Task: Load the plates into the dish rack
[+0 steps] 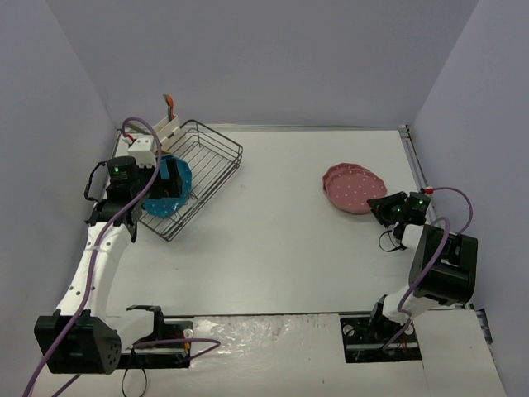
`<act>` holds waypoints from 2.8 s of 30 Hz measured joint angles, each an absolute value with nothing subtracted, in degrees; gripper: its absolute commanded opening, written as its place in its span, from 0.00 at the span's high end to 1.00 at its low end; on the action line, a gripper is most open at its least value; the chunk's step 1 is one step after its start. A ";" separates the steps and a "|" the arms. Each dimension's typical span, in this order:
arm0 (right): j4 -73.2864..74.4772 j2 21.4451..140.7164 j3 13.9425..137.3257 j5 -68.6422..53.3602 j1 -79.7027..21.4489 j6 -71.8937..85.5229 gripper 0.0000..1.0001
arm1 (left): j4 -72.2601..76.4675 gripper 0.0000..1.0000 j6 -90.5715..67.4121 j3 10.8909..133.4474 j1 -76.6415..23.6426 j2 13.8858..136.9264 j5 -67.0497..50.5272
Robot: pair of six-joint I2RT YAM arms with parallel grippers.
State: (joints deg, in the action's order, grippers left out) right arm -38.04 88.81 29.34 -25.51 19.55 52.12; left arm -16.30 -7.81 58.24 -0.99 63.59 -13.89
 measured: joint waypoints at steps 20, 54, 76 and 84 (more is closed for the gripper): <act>-32.46 76.43 31.39 -31.12 18.51 54.00 1.00 | -13.39 0.03 -31.94 58.24 -10.92 62.43 -22.23; -57.43 80.53 33.93 -42.37 -8.75 68.67 1.00 | 11.18 0.25 -58.85 59.93 -28.22 81.11 -23.53; -61.19 81.54 33.63 -43.99 -9.10 70.54 0.80 | 15.61 1.00 -62.55 56.36 -28.51 79.89 -25.67; -59.92 81.12 33.63 -44.50 -9.52 68.02 0.05 | 9.85 1.00 -55.28 56.60 -28.60 78.31 -24.23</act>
State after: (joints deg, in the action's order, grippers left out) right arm -59.92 81.12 33.63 -44.50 -9.52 68.02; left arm 9.85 -55.28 56.60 -28.60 78.31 -24.23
